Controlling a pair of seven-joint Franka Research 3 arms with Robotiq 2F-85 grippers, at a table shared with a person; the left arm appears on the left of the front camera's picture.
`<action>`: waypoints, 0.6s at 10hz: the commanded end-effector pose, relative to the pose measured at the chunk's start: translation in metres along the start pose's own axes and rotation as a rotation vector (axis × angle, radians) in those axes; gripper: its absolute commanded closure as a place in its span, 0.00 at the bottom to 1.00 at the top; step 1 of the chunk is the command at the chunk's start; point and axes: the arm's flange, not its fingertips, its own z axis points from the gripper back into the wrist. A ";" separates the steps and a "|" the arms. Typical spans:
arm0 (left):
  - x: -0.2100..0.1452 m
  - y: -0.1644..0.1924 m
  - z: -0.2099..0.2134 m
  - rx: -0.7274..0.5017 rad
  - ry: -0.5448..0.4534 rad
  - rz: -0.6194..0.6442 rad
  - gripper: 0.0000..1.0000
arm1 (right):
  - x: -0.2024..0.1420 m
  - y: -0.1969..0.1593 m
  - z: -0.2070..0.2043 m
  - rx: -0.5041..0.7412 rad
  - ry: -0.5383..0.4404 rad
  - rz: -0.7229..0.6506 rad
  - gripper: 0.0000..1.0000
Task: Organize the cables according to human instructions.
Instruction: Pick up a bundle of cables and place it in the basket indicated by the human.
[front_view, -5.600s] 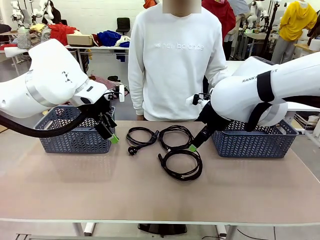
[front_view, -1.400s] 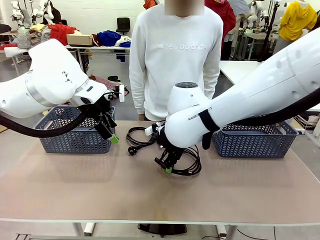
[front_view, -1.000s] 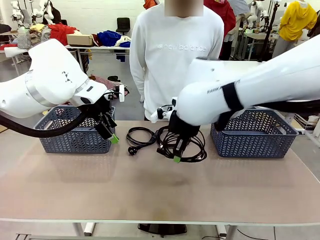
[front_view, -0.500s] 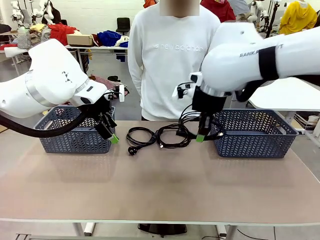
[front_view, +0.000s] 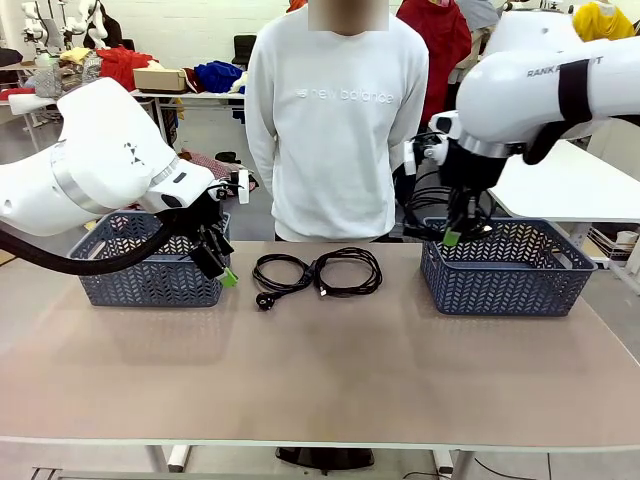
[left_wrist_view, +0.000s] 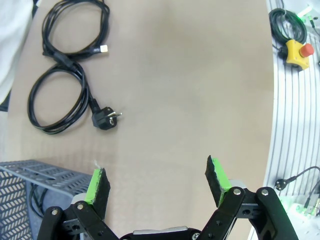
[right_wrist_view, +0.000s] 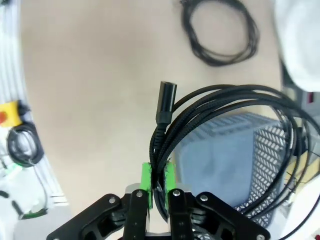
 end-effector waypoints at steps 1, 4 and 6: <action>-0.001 0.001 0.001 -0.003 0.000 0.001 0.00 | -0.030 -0.027 -0.005 -0.033 -0.028 -0.003 1.00; -0.001 0.001 0.001 -0.003 0.000 0.001 0.00 | -0.072 -0.056 -0.022 -0.056 -0.033 -0.052 1.00; -0.001 0.001 0.001 -0.003 0.000 0.001 0.00 | -0.094 -0.070 -0.037 -0.095 -0.031 -0.097 1.00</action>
